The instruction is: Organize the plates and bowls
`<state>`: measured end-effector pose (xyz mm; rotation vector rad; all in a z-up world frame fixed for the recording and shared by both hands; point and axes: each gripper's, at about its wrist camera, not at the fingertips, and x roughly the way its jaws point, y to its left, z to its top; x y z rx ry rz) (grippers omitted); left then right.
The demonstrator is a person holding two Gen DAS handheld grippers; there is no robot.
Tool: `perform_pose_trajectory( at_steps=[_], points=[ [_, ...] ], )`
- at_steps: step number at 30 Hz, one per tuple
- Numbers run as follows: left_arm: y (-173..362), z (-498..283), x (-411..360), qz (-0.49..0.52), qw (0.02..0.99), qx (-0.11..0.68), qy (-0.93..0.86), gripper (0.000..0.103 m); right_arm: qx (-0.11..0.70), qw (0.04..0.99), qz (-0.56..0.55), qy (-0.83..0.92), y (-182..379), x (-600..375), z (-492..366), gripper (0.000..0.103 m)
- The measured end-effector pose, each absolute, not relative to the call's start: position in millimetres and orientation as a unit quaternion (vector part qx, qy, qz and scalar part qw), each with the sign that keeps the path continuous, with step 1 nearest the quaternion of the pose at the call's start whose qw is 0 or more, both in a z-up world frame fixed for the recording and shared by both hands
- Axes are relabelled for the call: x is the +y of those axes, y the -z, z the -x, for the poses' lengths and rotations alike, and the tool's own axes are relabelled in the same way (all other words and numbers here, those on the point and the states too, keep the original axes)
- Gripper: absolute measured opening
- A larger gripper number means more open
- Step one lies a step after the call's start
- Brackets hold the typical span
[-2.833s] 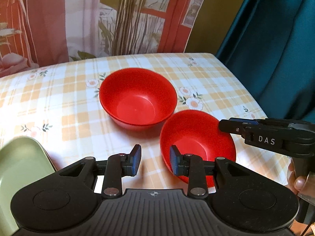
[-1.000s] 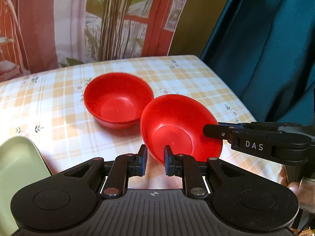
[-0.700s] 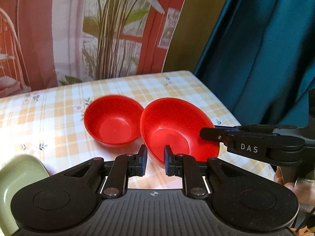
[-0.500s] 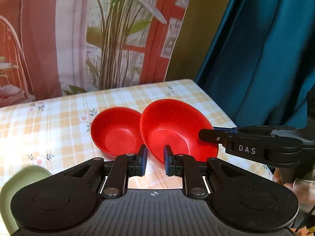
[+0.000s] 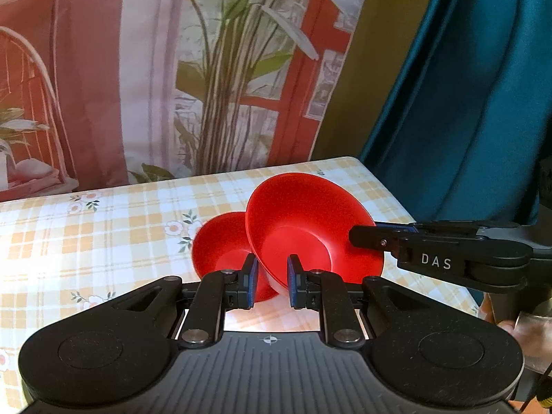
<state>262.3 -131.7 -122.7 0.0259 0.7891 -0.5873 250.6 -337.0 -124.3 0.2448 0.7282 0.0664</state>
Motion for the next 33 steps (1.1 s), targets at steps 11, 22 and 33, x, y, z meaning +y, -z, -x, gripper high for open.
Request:
perform_pose_trajectory(
  at_steps=[11,22,33],
  points=[
    [133,-286,-121,-0.006,0.883,0.388,0.264,0.019,0.365,0.923,-0.114,-0.043,135,-323,-279,0.01],
    [149,-306,-117,-0.002,0.88,0.403,0.25,0.019,0.375,0.918,-0.118,-0.045,155,-314,-300,0.01],
    [166,-315,-121,-0.01,0.875,0.418,0.242,0.019,0.384,0.915,-0.114,-0.045,169,-313,-309,0.01]
  ],
)
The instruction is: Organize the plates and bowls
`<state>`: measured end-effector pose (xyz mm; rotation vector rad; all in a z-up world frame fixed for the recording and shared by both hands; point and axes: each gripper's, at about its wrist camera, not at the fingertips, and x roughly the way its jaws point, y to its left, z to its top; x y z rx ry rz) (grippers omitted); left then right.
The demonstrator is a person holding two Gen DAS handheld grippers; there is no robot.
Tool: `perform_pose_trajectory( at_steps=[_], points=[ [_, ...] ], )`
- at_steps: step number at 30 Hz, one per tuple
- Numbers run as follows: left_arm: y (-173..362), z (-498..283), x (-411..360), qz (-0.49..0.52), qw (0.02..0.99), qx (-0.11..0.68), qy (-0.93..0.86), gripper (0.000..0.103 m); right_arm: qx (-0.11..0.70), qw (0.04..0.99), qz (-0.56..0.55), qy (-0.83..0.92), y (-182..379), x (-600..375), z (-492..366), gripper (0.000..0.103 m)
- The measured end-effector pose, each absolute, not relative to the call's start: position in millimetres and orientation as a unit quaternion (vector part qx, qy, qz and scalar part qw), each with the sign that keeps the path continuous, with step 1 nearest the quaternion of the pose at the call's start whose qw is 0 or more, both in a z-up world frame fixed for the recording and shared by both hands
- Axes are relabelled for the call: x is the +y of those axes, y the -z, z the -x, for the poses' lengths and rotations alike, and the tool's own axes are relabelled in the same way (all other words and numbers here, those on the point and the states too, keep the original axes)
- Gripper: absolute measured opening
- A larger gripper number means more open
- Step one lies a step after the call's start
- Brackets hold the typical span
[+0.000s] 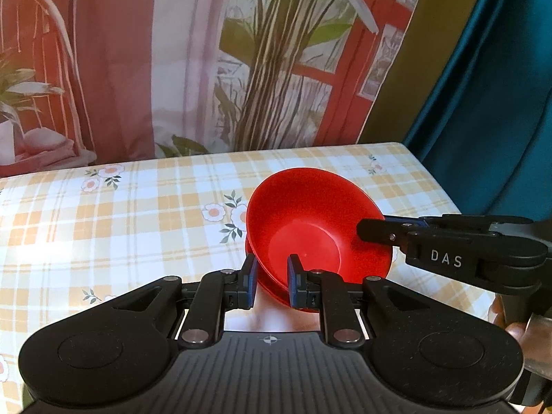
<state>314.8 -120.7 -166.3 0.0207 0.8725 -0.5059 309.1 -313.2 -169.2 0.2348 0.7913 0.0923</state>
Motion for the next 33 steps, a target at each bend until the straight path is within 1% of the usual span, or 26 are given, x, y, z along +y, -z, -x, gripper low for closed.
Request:
perform_pose_trajectory(
  at_steps=[14,16,21,24,26,27,28,30,32,33],
  points=[
    [179,-321,-125,-0.018,0.868,0.433,0.241,0.02,0.396,0.911,-0.104,-0.044,180,-313,-312,0.011],
    [179,-321,-125,-0.017,0.868,0.434,0.24,0.02,0.395,0.912,-0.103,-0.043,179,-314,-311,0.013],
    [178,-321,-126,-0.019,0.869,0.436,0.234,0.02,0.391,0.914,-0.104,-0.04,176,-319,-309,0.015],
    [177,-322,-123,-0.015,0.87,0.437,0.228,0.021,0.39,0.914,-0.103,-0.037,175,-321,-308,0.019],
    [177,-323,-121,-0.01,0.871,0.438,0.224,0.024,0.39,0.914,-0.104,-0.035,174,-322,-307,0.019],
    [177,-323,-120,-0.007,0.871,0.438,0.222,0.032,0.389,0.914,-0.105,-0.034,175,-323,-307,0.019],
    [177,-323,-119,-0.004,0.872,0.437,0.22,0.038,0.39,0.914,-0.106,-0.032,175,-324,-306,0.019],
    [176,-323,-117,0.0,0.873,0.435,0.219,0.038,0.391,0.913,-0.108,-0.029,176,-325,-307,0.021],
    [176,-325,-117,0.005,0.872,0.437,0.22,0.038,0.393,0.913,-0.111,-0.027,178,-325,-307,0.026],
    [177,-325,-117,0.006,0.872,0.438,0.221,0.038,0.393,0.912,-0.114,-0.026,180,-326,-307,0.03]
  ],
)
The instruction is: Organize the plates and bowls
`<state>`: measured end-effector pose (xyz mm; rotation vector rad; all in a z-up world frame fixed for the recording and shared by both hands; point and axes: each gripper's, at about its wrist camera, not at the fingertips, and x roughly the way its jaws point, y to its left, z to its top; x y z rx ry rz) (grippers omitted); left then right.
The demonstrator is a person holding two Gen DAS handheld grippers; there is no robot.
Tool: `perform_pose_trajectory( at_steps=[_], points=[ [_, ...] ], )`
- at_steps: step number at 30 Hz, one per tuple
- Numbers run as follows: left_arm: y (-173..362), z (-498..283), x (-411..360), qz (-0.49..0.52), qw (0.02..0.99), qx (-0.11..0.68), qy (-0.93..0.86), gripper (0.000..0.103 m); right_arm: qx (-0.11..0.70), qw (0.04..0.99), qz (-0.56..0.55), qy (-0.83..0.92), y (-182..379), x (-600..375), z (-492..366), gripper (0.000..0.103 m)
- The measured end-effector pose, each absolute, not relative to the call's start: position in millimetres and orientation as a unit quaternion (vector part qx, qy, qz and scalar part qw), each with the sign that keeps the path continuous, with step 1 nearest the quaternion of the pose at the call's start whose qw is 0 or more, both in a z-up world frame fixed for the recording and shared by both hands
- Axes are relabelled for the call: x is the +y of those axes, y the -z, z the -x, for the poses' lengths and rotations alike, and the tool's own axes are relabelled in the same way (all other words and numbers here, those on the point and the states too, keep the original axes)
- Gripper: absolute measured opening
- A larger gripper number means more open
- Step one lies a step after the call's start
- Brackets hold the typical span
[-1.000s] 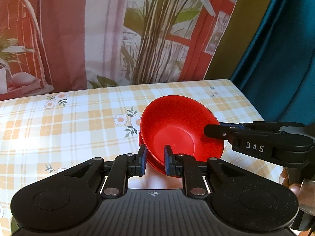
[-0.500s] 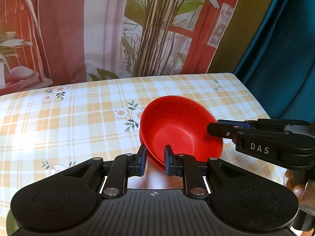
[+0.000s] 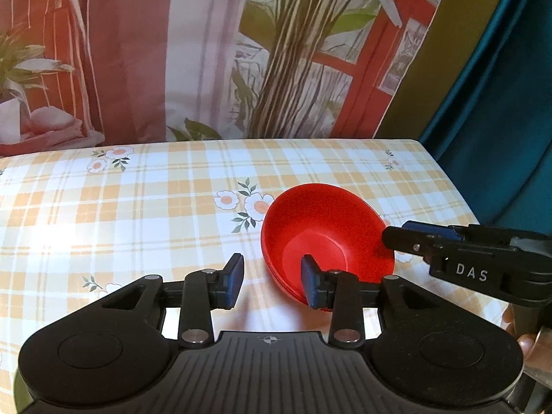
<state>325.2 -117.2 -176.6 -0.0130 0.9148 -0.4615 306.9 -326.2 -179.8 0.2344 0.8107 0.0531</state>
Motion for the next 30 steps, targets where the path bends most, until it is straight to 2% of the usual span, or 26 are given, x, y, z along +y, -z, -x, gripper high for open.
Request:
perform_pose_trajectory(
  at_steps=[7,30],
  points=[
    [182,-327,-116,0.014,0.869,0.442,0.22,0.039,0.397,0.909,-0.123,-0.021,186,-329,-306,0.04],
    [198,-338,-119,0.044,0.855,0.464,0.228,0.039,0.41,0.901,-0.14,-0.029,201,-326,-311,0.04]
  ],
)
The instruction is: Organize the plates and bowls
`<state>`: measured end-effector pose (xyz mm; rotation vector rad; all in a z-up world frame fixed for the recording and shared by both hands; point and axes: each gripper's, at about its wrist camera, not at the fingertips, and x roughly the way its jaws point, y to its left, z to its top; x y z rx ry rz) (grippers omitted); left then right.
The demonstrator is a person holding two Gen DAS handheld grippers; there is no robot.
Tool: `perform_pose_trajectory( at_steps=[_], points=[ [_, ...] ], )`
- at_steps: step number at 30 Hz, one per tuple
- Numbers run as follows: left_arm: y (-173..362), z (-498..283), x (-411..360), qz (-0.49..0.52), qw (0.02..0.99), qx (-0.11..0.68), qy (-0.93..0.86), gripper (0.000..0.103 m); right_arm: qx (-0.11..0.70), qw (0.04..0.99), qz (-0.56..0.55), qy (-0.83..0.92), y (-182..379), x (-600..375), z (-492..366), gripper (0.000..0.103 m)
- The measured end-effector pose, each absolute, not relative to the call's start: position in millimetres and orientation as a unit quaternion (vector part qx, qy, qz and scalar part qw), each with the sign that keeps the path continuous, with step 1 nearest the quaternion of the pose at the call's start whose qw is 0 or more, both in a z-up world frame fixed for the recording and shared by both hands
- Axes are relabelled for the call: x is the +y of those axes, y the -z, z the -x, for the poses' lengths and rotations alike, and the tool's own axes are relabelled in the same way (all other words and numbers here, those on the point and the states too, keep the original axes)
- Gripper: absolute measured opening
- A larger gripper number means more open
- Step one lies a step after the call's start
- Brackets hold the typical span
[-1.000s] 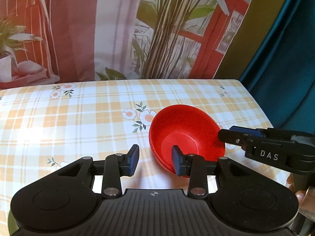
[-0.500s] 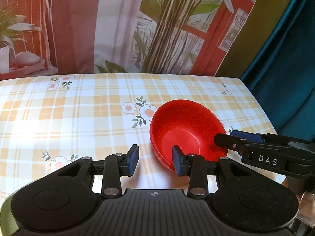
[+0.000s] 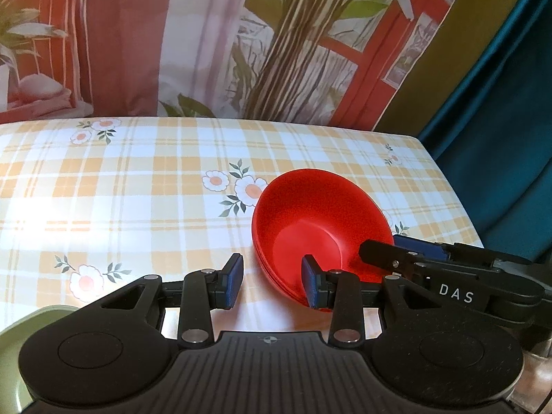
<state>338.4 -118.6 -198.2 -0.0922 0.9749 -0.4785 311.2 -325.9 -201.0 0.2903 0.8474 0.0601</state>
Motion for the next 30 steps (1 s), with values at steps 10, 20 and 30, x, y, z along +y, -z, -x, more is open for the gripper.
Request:
perform_pose_trajectory(
  at_steps=[10,20,30],
  points=[
    [204,-341,-121,0.047,0.85,0.471,0.232,0.038,0.415,0.898,-0.143,-0.039,206,-321,-316,0.036],
    [209,-344,-123,0.047,0.847,0.475,0.235,0.038,0.416,0.897,-0.142,-0.046,210,-318,-318,0.031],
    [210,-343,-125,0.046,0.851,0.468,0.236,0.027,0.41,0.901,-0.135,-0.049,210,-313,-317,0.021]
  ],
)
